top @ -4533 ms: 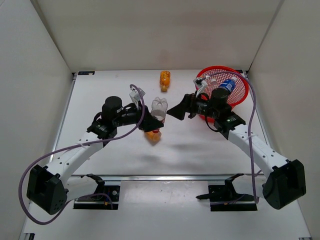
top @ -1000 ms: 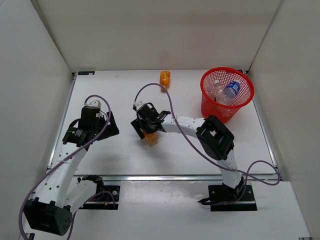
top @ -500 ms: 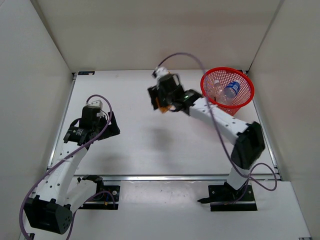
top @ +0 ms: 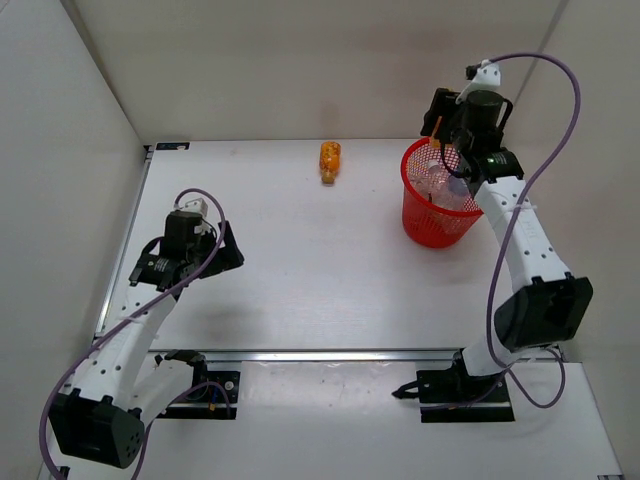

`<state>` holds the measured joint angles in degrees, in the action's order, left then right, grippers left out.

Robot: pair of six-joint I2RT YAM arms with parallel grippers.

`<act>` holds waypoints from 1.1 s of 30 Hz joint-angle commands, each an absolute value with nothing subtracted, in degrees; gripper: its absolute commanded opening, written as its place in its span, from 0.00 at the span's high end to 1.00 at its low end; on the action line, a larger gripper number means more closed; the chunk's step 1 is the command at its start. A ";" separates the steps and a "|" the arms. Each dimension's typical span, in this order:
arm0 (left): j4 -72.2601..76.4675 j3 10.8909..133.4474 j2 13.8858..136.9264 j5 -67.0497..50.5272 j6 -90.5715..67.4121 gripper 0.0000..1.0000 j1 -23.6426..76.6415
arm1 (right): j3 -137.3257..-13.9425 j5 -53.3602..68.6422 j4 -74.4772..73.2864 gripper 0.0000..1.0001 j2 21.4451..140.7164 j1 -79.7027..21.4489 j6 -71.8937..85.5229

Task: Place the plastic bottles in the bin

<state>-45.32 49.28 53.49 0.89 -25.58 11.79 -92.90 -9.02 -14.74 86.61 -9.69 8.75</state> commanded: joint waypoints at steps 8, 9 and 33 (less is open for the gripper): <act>-42.80 48.78 55.19 0.26 -25.84 0.01 11.60 | -81.74 -1.84 -6.68 0.31 88.60 -6.50 14.85; -42.89 48.61 55.28 0.26 -25.67 0.01 11.60 | -81.22 -1.67 -6.85 0.23 87.55 -6.94 14.24; -39.81 61.60 76.90 -8.26 -23.64 0.02 8.26 | -146.36 -17.31 -33.30 0.01 135.74 -28.48 7.11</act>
<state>-41.67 58.57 75.00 -5.08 -24.18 9.21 -135.94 -12.21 -26.65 127.55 -30.61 4.95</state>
